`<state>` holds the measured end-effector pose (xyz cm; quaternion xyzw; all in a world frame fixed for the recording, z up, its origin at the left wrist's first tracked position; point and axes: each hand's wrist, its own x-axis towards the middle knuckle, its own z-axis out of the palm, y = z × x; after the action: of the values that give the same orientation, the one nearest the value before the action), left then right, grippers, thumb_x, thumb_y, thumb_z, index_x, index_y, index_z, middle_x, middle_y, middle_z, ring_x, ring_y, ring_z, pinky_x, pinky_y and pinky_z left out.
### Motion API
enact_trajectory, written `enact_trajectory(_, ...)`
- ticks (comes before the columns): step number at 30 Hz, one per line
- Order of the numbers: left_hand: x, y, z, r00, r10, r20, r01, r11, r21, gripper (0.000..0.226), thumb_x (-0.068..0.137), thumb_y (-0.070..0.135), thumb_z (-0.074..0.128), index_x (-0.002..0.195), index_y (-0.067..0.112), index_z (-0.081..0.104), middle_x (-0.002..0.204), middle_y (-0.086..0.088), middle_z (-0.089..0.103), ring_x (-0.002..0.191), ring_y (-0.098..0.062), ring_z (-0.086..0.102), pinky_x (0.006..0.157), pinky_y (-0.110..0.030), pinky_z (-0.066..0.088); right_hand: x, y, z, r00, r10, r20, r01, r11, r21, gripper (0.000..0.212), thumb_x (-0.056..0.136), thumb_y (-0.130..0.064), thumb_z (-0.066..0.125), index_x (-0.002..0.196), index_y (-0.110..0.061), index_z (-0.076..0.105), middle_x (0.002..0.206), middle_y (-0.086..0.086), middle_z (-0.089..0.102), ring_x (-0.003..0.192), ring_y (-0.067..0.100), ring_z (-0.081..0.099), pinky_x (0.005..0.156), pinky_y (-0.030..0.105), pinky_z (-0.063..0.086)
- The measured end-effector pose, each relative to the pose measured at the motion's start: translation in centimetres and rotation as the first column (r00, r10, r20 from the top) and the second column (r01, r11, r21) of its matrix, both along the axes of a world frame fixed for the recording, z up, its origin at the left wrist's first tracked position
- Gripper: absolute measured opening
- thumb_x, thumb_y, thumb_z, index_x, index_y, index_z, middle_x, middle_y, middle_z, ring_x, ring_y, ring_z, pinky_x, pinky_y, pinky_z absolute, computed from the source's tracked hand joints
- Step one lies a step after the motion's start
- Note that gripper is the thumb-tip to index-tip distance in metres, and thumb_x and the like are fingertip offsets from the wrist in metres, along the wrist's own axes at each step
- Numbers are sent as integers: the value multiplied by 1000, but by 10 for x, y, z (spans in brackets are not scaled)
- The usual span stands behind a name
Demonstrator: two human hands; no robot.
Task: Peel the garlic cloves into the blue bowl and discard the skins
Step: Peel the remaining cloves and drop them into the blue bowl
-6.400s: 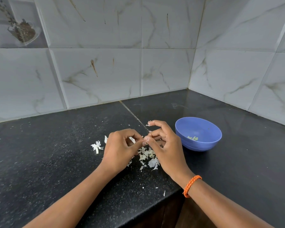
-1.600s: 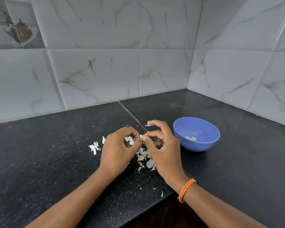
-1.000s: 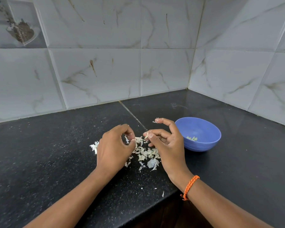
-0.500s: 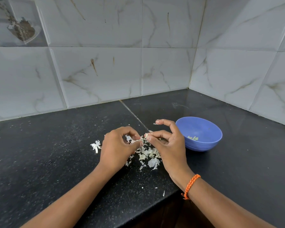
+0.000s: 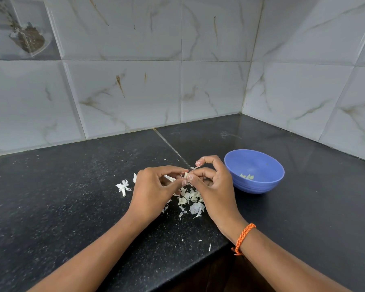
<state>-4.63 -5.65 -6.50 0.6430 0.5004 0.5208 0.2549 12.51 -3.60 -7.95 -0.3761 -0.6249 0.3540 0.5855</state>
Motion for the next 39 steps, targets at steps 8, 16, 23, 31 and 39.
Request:
enact_trajectory(8, -4, 4, -5, 981, 131, -140, -113, 985, 133, 13, 90, 26, 87, 87, 37, 82, 77, 16, 76, 57, -19, 69, 58, -43, 59, -2, -4, 3, 996, 65, 55, -66, 998, 16, 24, 104, -8, 66, 121, -24, 61, 93, -1, 78, 93, 22, 73, 88, 49, 60)
enact_trajectory(16, -3, 3, -5, 923, 274, -271, -215, 949, 230, 17, 88, 29, 84, 76, 36, 74, 75, 25, 71, 55, -12, 63, 53, -34, 52, -4, -9, 2, 989, -5, 148, -10, 995, 101, 16, 104, -12, 68, 116, -21, 69, 98, -10, 76, 96, 13, 73, 79, 24, 58)
enact_trajectory(23, -7, 6, -4, 883, 273, -381, -175, 946, 274, 23, 86, 40, 84, 74, 33, 66, 77, 21, 67, 66, -7, 63, 54, -31, 50, -1, -3, -4, 975, -109, 192, 83, 987, 137, 14, 93, -4, 79, 100, -16, 82, 94, -9, 79, 90, 11, 77, 78, 33, 65)
enact_trajectory(31, -21, 13, -5, 869, 149, -473, -53, 976, 210, 16, 86, 40, 86, 81, 37, 71, 85, 24, 68, 70, -7, 62, 60, -31, 48, -1, -2, -4, 964, -69, 259, 41, 993, 112, 11, 93, -10, 81, 100, -18, 83, 91, -11, 80, 87, 12, 78, 78, 36, 65)
enact_trajectory(39, -30, 20, -5, 872, 158, -463, -65, 975, 211, 23, 101, 27, 73, 111, 46, 82, 91, 26, 72, 79, -2, 64, 63, -24, 44, -1, -3, 2, 936, -87, 340, 43, 990, 135, 15, 90, -8, 82, 85, -21, 79, 80, -10, 76, 75, 14, 72, 67, 26, 58)
